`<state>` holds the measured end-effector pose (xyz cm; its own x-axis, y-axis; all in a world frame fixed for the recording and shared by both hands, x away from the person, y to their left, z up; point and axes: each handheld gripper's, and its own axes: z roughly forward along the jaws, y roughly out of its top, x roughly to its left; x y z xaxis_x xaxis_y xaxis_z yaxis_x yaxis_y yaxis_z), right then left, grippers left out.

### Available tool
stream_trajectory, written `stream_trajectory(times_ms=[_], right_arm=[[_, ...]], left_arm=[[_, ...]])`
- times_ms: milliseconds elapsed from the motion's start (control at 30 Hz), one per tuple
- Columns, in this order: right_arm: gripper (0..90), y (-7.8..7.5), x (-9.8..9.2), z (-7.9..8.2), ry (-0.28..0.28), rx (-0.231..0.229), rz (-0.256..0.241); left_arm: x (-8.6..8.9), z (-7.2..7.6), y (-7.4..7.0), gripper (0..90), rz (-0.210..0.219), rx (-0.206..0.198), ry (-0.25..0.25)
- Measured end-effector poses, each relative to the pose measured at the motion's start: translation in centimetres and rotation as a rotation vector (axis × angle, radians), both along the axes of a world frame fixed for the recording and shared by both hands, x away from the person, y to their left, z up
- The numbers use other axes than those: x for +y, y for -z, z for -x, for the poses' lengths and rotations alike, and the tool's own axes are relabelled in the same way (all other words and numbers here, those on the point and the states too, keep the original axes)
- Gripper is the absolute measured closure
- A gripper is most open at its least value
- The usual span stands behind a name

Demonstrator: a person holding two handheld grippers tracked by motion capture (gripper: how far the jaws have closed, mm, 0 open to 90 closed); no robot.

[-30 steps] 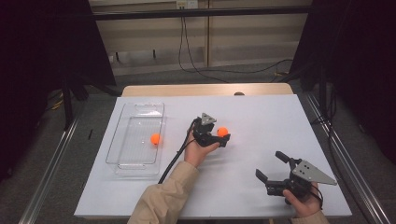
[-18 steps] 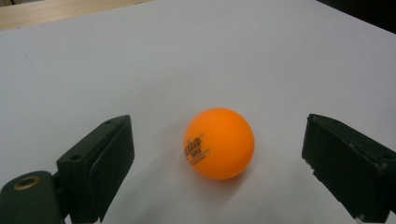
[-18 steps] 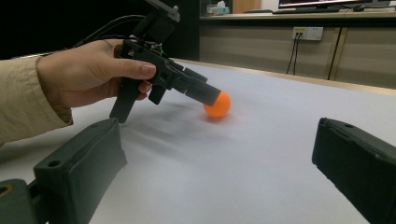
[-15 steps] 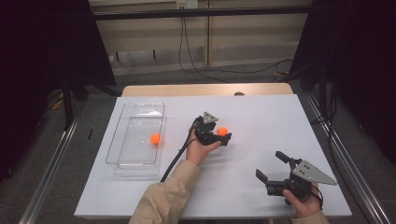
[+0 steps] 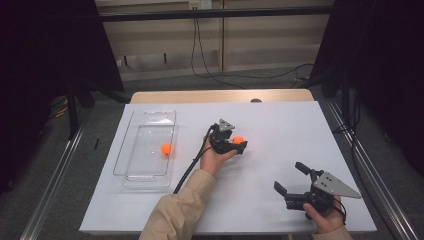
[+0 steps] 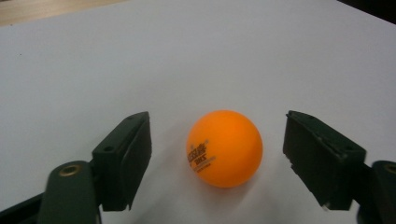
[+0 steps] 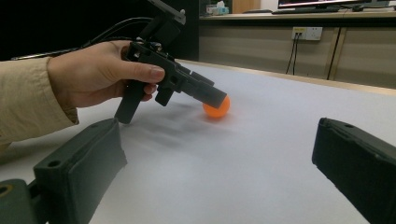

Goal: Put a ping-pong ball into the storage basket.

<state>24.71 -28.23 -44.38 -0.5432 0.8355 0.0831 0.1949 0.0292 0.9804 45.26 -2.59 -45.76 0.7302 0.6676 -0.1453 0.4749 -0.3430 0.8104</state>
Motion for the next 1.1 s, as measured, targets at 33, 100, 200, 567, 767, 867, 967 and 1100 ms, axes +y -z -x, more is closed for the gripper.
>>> stream_trajectory(times_ms=[33, 100, 200, 567, 767, 867, 967, 1100], right_arm=[[1.2, 0.0, 0.01, 0.0, -0.001, 0.0, 0.0], [1.2, 0.01, 0.01, -0.01, -0.001, 0.001, 0.0], [1.2, 0.01, 0.01, -0.01, 0.001, 0.002, -0.004], [1.3, 0.02, -0.01, -0.01, -0.002, 0.001, 0.001], [1.3, 0.03, -0.02, -0.02, -0.002, 0.001, 0.003], [1.3, 0.03, -0.02, -0.03, -0.002, 0.001, 0.003], [1.3, 0.0, -0.01, -0.01, -0.002, 0.0, 0.0], [1.3, 0.0, -0.02, 0.0, -0.001, 0.001, -0.002]], left_arm=[[0.0, -0.05, 0.07, 25.5, 0.004, 0.004, 0.001], [0.0, -0.07, 0.17, 27.9, 0.0, 0.01, 0.006], [-0.01, -0.16, 0.37, 30.6, -0.005, 0.015, 0.011], [-0.18, -0.27, 0.53, 39.7, -0.024, 0.026, 0.029], [-0.28, -0.29, 0.56, 46.4, -0.042, 0.03, 0.039], [-0.33, -0.33, 0.59, 48.4, -0.047, 0.04, 0.044], [-0.36, -0.33, 0.6, 50.5, -0.05, 0.043, 0.048], [-0.24, -0.35, 0.55, 50.8, -0.051, 0.051, 0.046]])
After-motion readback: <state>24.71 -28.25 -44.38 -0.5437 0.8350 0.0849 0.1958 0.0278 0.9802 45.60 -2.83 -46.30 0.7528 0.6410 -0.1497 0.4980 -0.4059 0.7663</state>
